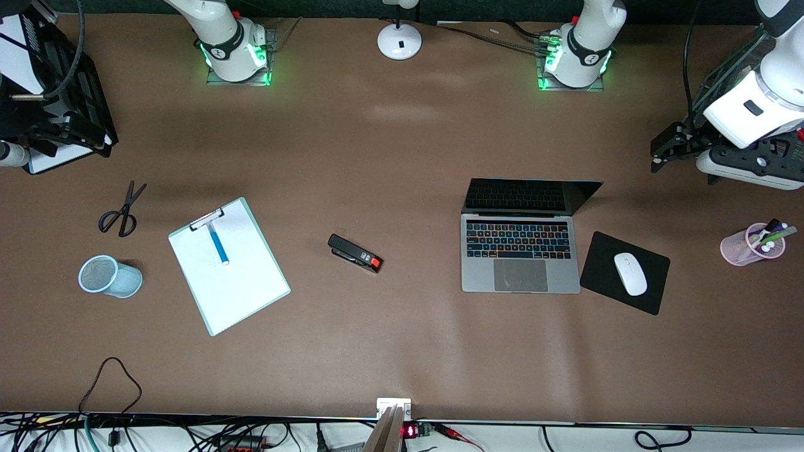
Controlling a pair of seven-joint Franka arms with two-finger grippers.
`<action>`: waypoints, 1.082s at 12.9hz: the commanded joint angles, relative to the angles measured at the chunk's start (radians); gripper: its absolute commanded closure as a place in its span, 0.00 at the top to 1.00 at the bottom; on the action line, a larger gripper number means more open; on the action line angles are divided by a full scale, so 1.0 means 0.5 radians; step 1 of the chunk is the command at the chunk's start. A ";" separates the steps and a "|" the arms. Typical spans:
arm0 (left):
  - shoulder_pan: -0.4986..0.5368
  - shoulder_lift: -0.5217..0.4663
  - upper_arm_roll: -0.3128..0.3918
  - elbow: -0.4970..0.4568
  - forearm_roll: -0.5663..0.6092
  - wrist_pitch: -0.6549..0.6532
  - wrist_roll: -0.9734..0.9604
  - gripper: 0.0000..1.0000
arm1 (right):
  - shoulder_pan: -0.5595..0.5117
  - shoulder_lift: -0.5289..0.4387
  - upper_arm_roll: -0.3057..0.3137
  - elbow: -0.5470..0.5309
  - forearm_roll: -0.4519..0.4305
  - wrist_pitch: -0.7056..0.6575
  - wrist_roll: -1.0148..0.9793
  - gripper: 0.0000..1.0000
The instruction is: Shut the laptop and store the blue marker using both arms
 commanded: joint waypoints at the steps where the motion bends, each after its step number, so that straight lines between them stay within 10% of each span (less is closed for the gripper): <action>1: 0.009 -0.002 -0.003 0.047 0.039 -0.031 0.003 1.00 | -0.021 -0.052 0.016 -0.053 -0.020 0.000 0.028 1.00; 14: 0.036 -0.012 -0.006 0.093 0.039 -0.147 0.012 1.00 | -0.012 0.153 0.019 0.088 0.051 0.019 0.025 1.00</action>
